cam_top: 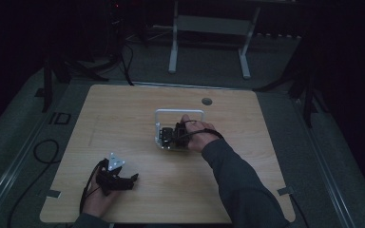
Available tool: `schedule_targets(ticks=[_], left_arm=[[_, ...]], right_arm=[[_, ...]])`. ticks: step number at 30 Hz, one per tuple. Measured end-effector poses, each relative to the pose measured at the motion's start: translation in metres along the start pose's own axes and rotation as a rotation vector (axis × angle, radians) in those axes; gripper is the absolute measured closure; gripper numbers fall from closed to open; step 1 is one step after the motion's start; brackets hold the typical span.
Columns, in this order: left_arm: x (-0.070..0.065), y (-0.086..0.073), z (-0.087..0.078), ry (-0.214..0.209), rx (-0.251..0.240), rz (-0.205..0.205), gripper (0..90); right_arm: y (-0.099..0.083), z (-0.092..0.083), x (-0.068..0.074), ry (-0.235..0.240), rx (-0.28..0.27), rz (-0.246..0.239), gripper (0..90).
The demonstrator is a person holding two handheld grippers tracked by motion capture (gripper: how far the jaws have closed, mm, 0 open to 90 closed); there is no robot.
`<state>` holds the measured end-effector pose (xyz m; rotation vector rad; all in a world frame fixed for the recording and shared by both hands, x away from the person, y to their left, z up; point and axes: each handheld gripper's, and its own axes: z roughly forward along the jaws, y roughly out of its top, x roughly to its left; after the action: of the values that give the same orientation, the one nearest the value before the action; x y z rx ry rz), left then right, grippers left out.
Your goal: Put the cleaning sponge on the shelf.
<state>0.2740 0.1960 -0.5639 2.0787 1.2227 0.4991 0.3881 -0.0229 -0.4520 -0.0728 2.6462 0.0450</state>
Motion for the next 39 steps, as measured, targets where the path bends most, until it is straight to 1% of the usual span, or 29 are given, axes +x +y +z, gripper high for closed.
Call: schedule_targets(ticks=[5, 10, 12, 14, 15, 17, 22, 32, 35, 39], left_arm=[[0.000, 0.000, 0.000, 0.001, 0.001, 0.000, 10.7], [0.000, 0.000, 0.000, 0.001, 0.001, 0.001, 10.7], [0.000, 0.000, 0.000, 0.001, 0.001, 0.001, 10.7], [0.000, 0.000, 0.000, 0.002, 0.001, 0.001, 10.7], [0.000, 0.000, 0.000, 0.002, 0.001, 0.000, 10.7], [0.000, 0.000, 0.000, 0.002, 0.001, 0.000, 10.7], [0.000, 0.000, 0.000, 0.002, 0.001, 0.000, 10.7], [0.000, 0.000, 0.000, 0.002, 0.001, 0.000, 10.7], [0.000, 0.000, 0.000, 0.002, 0.002, 0.000, 10.7], [0.000, 0.000, 0.000, 0.002, 0.000, 0.000, 10.7]], right_arm=[[0.002, 0.007, 0.002, -0.010, 0.017, -0.017, 71.6], [0.005, 0.011, 0.002, -0.011, 0.013, -0.011, 71.6], [0.005, 0.013, 0.002, -0.017, 0.018, -0.015, 71.6], [0.006, 0.014, 0.002, -0.013, 0.022, -0.014, 71.6], [0.006, 0.016, 0.002, -0.016, 0.023, -0.021, 71.6], [0.005, 0.018, 0.002, -0.017, 0.031, -0.013, 71.6], [0.005, 0.020, 0.001, -0.030, 0.026, -0.007, 71.5], [0.005, 0.024, 0.001, -0.074, 0.028, -0.011, 71.6], [0.005, 0.026, 0.000, -0.084, 0.026, 0.006, 71.7], [0.004, 0.028, -0.002, -0.099, 0.021, 0.017, 72.0]])
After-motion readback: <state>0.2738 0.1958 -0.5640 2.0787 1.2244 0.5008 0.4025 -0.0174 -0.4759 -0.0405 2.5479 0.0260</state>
